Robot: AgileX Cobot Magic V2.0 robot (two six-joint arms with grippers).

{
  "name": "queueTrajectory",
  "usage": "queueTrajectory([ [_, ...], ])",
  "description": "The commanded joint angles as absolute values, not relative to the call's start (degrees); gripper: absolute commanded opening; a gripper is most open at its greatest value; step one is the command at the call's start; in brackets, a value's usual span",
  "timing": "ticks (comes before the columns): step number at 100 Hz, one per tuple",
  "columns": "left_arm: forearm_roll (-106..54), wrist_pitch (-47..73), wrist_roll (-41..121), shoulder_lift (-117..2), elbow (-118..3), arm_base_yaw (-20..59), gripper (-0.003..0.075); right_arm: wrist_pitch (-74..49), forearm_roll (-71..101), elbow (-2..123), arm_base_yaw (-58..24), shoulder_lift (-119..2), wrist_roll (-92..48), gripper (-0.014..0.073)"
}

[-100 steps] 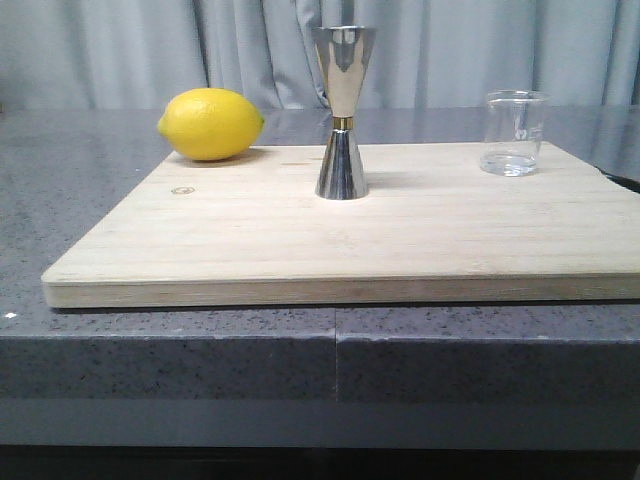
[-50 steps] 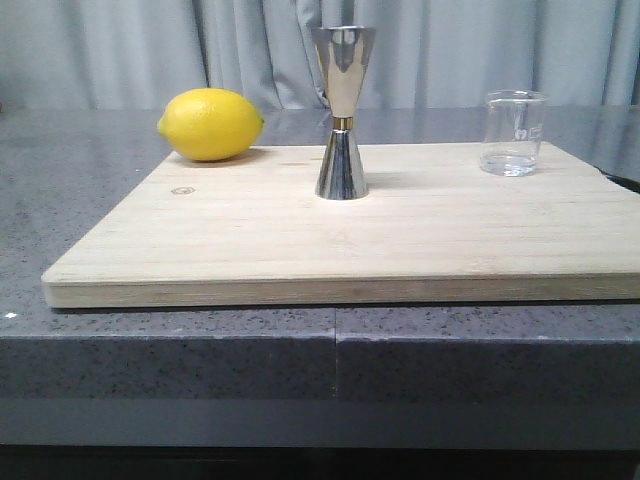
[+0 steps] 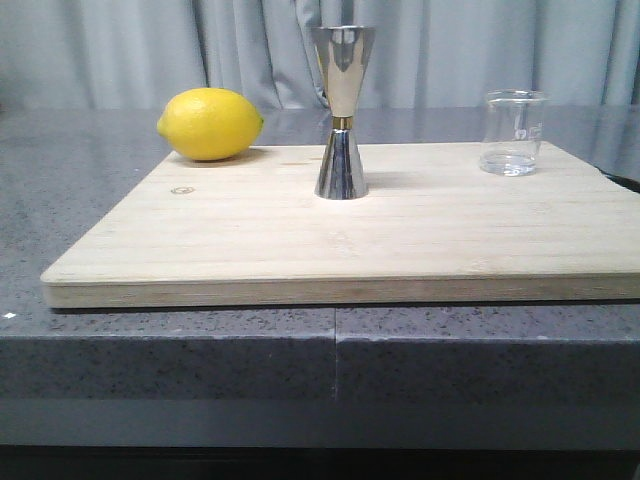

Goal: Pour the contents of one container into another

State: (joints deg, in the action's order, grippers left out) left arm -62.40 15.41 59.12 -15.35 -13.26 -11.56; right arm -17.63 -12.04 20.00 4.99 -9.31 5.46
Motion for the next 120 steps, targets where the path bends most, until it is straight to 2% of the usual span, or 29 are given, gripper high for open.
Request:
queueTrajectory([
  [1,-64.78,12.06,60.54,-14.3,-13.75,-10.93,-0.002,-12.2,-12.85,21.34,5.28,-9.42,4.93,-0.0069],
  [120,-66.2,12.25,60.43,-13.43,-13.18,-10.93,-0.0021,-12.2,-12.85,21.34,5.28,-9.42,4.93,-0.0069],
])
